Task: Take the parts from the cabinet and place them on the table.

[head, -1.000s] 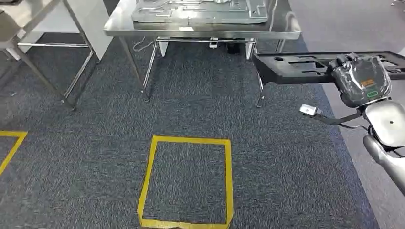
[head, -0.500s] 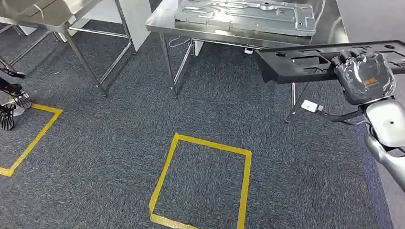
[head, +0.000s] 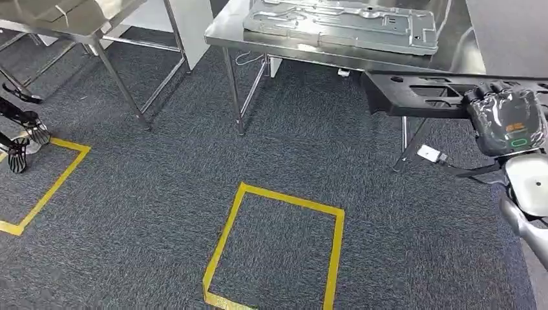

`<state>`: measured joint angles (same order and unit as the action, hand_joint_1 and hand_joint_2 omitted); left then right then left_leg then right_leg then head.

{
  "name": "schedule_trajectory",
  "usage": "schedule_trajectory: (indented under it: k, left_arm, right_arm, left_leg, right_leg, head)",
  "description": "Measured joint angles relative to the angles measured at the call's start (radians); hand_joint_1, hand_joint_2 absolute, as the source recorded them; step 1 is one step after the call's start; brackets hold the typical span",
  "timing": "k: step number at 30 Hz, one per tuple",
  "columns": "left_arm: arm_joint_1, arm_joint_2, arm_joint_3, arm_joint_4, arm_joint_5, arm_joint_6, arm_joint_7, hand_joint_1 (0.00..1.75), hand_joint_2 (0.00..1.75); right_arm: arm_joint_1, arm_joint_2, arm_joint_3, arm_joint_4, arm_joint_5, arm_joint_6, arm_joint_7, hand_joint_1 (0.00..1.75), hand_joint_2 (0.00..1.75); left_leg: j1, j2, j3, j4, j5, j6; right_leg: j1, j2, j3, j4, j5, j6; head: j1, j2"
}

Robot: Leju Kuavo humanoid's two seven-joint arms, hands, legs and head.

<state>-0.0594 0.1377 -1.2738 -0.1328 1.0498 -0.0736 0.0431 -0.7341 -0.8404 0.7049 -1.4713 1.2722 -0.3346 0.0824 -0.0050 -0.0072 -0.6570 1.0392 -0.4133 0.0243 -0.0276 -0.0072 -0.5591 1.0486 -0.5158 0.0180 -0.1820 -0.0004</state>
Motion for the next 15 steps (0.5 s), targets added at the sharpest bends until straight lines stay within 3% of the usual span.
schedule_trajectory:
  k: [1,10,12,13,15]
  left_arm:
    - [0.001,0.000,-0.003,0.000,-0.002,0.000,0.001,0.00,1.75]
    - [0.001,0.002,-0.020,0.000,-0.003,-0.001,-0.014,0.00,1.75]
    - [0.000,0.002,-0.022,0.000,-0.006,-0.002,-0.015,0.00,1.75]
    - [0.000,0.003,-0.023,0.000,-0.006,-0.003,-0.015,0.00,1.75]
    - [0.001,0.003,-0.023,0.000,-0.006,-0.003,-0.015,0.00,1.75]
  right_arm:
    - [0.011,-0.002,-0.006,0.002,-0.001,-0.003,-0.001,1.75,1.75]
    - [0.057,-0.003,-0.073,0.018,0.006,-0.019,-0.037,1.75,1.75]
    - [0.058,-0.003,-0.079,0.020,0.006,-0.018,-0.039,1.75,1.75]
    - [0.060,-0.003,-0.082,0.020,0.006,-0.017,-0.042,1.75,1.75]
    - [0.063,-0.003,-0.090,0.020,0.006,-0.015,-0.053,1.75,1.75]
  left_leg:
    - [0.002,-0.001,0.001,-0.002,0.000,-0.008]
    - [-0.001,-0.008,0.002,-0.003,-0.005,0.003]
    - [-0.002,-0.008,0.002,-0.003,-0.006,0.005]
    - [-0.011,-0.008,0.000,0.004,-0.012,0.017]
    - [-0.011,-0.009,0.001,0.002,-0.014,0.026]
  right_leg:
    - [-0.001,-0.003,0.004,-0.004,0.001,-0.010]
    - [-0.003,-0.009,0.016,-0.027,0.004,0.000]
    - [-0.004,-0.009,0.017,-0.029,0.005,0.007]
    - [-0.009,-0.009,0.019,-0.036,0.007,0.022]
    - [-0.012,-0.009,0.022,-0.038,0.006,0.028]
  head:
    - [0.000,0.000]
    - [0.000,0.000]
    - [0.000,0.000]
    - [0.000,0.000]
    - [0.000,0.000]
